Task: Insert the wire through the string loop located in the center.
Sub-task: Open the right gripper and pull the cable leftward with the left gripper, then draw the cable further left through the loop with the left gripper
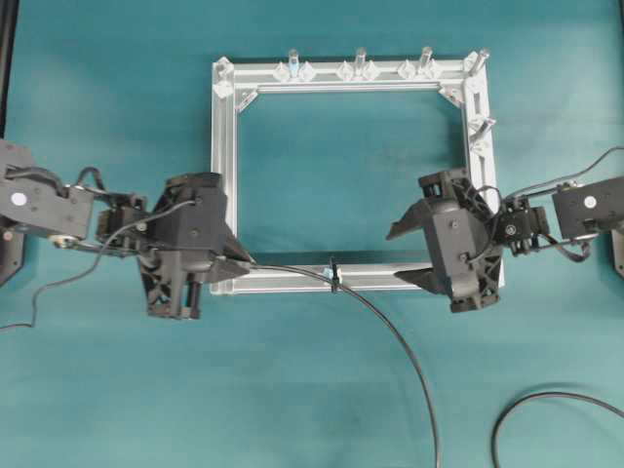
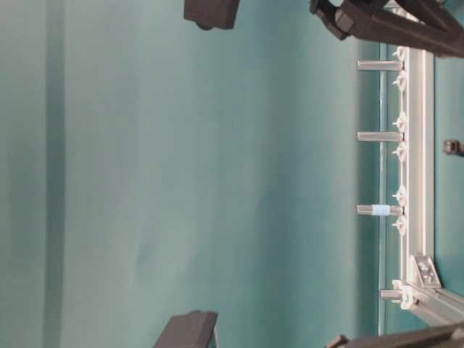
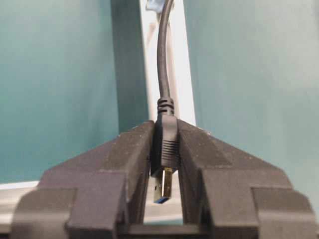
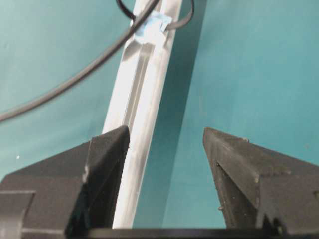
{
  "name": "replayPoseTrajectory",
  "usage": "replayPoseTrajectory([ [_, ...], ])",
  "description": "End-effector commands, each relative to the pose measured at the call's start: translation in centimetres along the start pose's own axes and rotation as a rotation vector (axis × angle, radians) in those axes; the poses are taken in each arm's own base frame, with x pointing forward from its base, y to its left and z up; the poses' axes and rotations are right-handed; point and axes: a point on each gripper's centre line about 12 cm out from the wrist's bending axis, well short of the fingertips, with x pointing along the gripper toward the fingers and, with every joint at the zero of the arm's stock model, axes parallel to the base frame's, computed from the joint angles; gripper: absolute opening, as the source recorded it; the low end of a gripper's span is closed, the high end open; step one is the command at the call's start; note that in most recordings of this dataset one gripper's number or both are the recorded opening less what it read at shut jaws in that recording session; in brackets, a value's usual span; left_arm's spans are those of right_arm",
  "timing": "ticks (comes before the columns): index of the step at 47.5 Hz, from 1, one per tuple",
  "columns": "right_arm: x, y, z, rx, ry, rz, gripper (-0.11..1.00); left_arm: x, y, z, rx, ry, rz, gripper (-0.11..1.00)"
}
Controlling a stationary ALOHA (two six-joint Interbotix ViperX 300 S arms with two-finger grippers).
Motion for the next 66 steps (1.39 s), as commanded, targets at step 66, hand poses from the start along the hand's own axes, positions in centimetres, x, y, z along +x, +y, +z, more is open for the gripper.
replayPoseTrajectory([
  [66, -0.8, 0.0, 0.5, 0.007, -0.031, -0.002, 0.63, -2.9, 0.3, -5.8, -0.055, 0.135, 0.008, 0.14],
])
